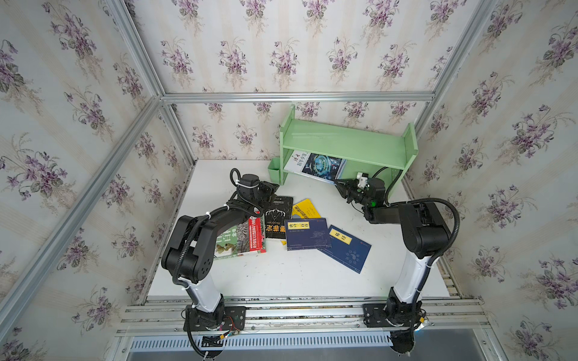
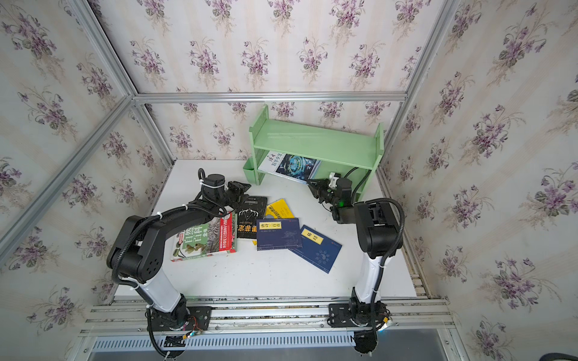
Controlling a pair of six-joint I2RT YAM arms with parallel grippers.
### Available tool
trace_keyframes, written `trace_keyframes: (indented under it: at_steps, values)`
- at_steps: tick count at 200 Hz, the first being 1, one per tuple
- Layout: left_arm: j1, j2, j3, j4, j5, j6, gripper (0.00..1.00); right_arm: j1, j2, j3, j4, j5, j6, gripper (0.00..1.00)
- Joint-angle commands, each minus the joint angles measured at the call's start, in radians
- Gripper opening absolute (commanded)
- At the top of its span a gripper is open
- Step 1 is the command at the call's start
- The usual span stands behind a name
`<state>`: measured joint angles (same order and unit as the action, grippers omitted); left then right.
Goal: Stacking books/files
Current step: Place the book at the bookshelf, then move the book to the bookshelf.
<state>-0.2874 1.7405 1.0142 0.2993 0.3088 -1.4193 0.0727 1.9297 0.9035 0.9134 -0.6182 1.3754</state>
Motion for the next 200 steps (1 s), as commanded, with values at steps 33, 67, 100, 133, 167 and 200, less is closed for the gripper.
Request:
trace_keyframes:
  at_steps: [33,67,100,133,167,200]
  values:
    - [0.001,0.000,-0.004,0.004,0.019,0.005,0.51,0.004,-0.107,-0.093,0.004,0.085,-0.004,0.33]
    - [0.001,0.007,0.001,0.006,0.029,0.004,0.50,0.019,-0.154,-0.110,-0.063,0.123,-0.006,0.35]
    - [0.000,0.010,-0.007,0.012,0.035,-0.004,0.50,0.034,-0.160,-0.096,-0.106,0.151,-0.017,0.32]
    - [0.002,0.007,-0.016,0.021,0.039,-0.013,0.50,0.048,-0.141,-0.091,-0.105,0.174,0.007,0.28]
    - [0.002,0.009,-0.012,0.026,0.046,-0.015,0.50,0.059,-0.124,-0.080,-0.086,0.188,0.017,0.25]
    - [0.004,0.019,-0.011,0.027,0.054,-0.020,0.50,0.067,-0.103,-0.077,-0.023,0.206,0.036,0.23]
